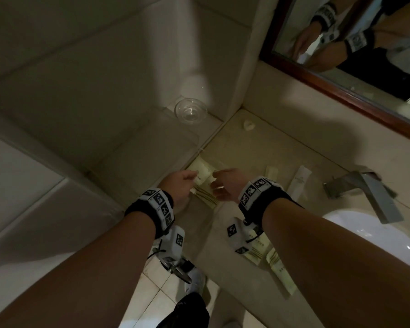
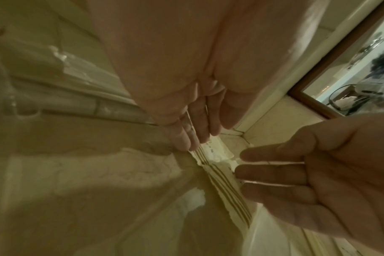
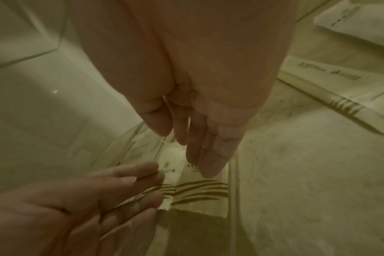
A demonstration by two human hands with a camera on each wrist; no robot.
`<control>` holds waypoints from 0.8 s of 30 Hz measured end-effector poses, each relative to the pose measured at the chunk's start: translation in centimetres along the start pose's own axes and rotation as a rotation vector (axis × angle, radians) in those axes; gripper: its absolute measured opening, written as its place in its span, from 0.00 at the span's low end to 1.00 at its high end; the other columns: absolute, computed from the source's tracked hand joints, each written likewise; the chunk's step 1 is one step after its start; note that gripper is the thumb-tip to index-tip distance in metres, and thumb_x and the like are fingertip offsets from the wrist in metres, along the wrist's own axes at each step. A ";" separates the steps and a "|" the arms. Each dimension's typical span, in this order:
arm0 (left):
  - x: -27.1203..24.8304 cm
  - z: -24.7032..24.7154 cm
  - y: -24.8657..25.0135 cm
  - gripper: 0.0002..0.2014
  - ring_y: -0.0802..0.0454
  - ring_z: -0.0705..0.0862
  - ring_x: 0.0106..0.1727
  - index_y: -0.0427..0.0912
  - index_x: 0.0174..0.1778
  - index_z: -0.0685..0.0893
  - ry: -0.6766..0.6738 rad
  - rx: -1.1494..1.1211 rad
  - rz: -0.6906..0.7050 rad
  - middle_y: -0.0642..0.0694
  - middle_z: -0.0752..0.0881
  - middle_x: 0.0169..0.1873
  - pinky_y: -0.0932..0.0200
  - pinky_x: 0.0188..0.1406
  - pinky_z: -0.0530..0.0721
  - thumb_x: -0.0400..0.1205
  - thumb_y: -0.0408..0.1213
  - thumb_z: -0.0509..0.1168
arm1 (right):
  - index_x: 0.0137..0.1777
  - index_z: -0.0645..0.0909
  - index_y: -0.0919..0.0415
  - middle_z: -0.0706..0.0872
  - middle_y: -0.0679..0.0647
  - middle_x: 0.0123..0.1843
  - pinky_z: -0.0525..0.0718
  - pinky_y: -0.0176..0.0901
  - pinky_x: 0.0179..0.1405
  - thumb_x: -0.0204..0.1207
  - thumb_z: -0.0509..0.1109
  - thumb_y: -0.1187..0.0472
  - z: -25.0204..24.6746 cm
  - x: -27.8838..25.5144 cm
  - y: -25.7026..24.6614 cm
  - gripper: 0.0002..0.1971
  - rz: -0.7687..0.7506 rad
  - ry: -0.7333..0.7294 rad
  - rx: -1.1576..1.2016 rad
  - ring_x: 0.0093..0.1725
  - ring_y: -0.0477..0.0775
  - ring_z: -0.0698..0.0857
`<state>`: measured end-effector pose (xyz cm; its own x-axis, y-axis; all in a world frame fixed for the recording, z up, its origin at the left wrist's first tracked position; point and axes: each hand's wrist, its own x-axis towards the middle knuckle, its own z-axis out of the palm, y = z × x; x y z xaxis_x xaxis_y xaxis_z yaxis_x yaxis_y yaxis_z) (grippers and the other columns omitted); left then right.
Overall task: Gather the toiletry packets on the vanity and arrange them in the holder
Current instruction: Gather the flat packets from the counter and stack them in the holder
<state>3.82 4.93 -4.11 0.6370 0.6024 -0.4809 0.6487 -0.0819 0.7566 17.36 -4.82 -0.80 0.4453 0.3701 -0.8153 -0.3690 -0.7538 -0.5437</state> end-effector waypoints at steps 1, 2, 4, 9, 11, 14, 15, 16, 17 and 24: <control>0.1 0.0 0.0 0.19 0.53 0.78 0.73 0.48 0.73 0.81 -0.013 0.001 0.000 0.50 0.80 0.73 0.65 0.66 0.71 0.85 0.35 0.62 | 0.48 0.83 0.64 0.90 0.61 0.47 0.90 0.52 0.49 0.85 0.63 0.62 0.0 0.4 0.1 0.09 0.007 0.003 -0.010 0.38 0.59 0.86; 0.2 0.0 0.0 0.20 0.53 0.77 0.74 0.48 0.74 0.81 -0.023 0.008 0.000 0.50 0.79 0.75 0.65 0.66 0.70 0.85 0.35 0.63 | 0.47 0.83 0.64 0.91 0.62 0.48 0.91 0.55 0.50 0.85 0.63 0.62 0.0 0.6 0.1 0.09 0.017 0.008 -0.024 0.39 0.60 0.88; 0.3 0.1 0.0 0.18 0.52 0.76 0.75 0.48 0.72 0.83 -0.040 0.039 0.006 0.49 0.78 0.76 0.65 0.67 0.68 0.85 0.36 0.64 | 0.46 0.83 0.66 0.91 0.63 0.50 0.91 0.60 0.52 0.84 0.64 0.64 -0.1 0.8 0.1 0.09 0.028 0.014 -0.044 0.43 0.62 0.90; 0.6 0.3 0.3 0.14 0.50 0.73 0.78 0.43 0.65 0.88 -0.063 0.157 0.051 0.50 0.76 0.77 0.59 0.76 0.65 0.85 0.37 0.64 | 0.55 0.78 0.63 0.86 0.66 0.59 0.89 0.58 0.58 0.81 0.66 0.65 -0.9 1.7 0.7 0.06 -0.077 -0.044 -0.128 0.53 0.63 0.88; 0.7 0.3 0.5 0.14 0.50 0.73 0.78 0.42 0.65 0.87 -0.073 0.189 0.051 0.51 0.75 0.78 0.58 0.77 0.66 0.85 0.37 0.63 | 0.55 0.77 0.63 0.86 0.68 0.63 0.88 0.58 0.59 0.81 0.65 0.65 -1.1 1.8 0.7 0.06 -0.082 -0.048 -0.160 0.56 0.64 0.89; 0.8 0.1 0.7 0.16 0.50 0.71 0.79 0.43 0.68 0.86 -0.092 0.238 0.053 0.52 0.74 0.79 0.56 0.80 0.65 0.86 0.37 0.63 | 0.57 0.81 0.69 0.89 0.64 0.57 0.90 0.58 0.55 0.85 0.63 0.65 -0.9 1.2 -0.2 0.09 -0.082 -0.013 -0.218 0.46 0.62 0.90; 0.8 0.1 0.7 0.16 0.50 0.70 0.80 0.43 0.68 0.86 -0.096 0.251 0.057 0.52 0.73 0.79 0.56 0.80 0.64 0.85 0.37 0.63 | 0.60 0.82 0.69 0.90 0.61 0.55 0.90 0.60 0.54 0.85 0.63 0.64 -0.7 0.8 -0.6 0.11 -0.071 0.003 -0.191 0.43 0.62 0.90; 0.8 0.1 0.7 0.16 0.50 0.70 0.80 0.43 0.69 0.85 -0.097 0.253 0.057 0.52 0.73 0.79 0.56 0.80 0.64 0.85 0.37 0.63 | 0.64 0.82 0.67 0.90 0.58 0.55 0.90 0.62 0.55 0.86 0.62 0.63 -0.5 0.4 -0.7 0.13 -0.060 -0.013 -0.157 0.43 0.61 0.90; 0.8 0.1 0.7 0.16 0.50 0.70 0.80 0.43 0.68 0.85 -0.098 0.243 0.054 0.52 0.73 0.79 0.57 0.79 0.64 0.85 0.36 0.63 | 0.68 0.80 0.66 0.89 0.56 0.59 0.88 0.64 0.57 0.87 0.61 0.63 -0.3 0.3 -0.8 0.14 -0.052 -0.066 -0.157 0.44 0.61 0.89; 1.0 0.0 0.6 0.16 0.51 0.71 0.79 0.41 0.68 0.86 -0.114 0.196 0.038 0.51 0.73 0.79 0.55 0.80 0.65 0.85 0.34 0.63 | 0.65 0.83 0.64 0.90 0.54 0.53 0.90 0.53 0.51 0.85 0.64 0.60 0.0 0.5 0.1 0.13 0.015 -0.085 -0.120 0.41 0.57 0.87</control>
<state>4.84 5.49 -4.12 0.6986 0.5031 -0.5088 0.6844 -0.2625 0.6802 17.59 -4.73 -1.26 0.3679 0.3989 -0.8399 -0.2730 -0.8171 -0.5077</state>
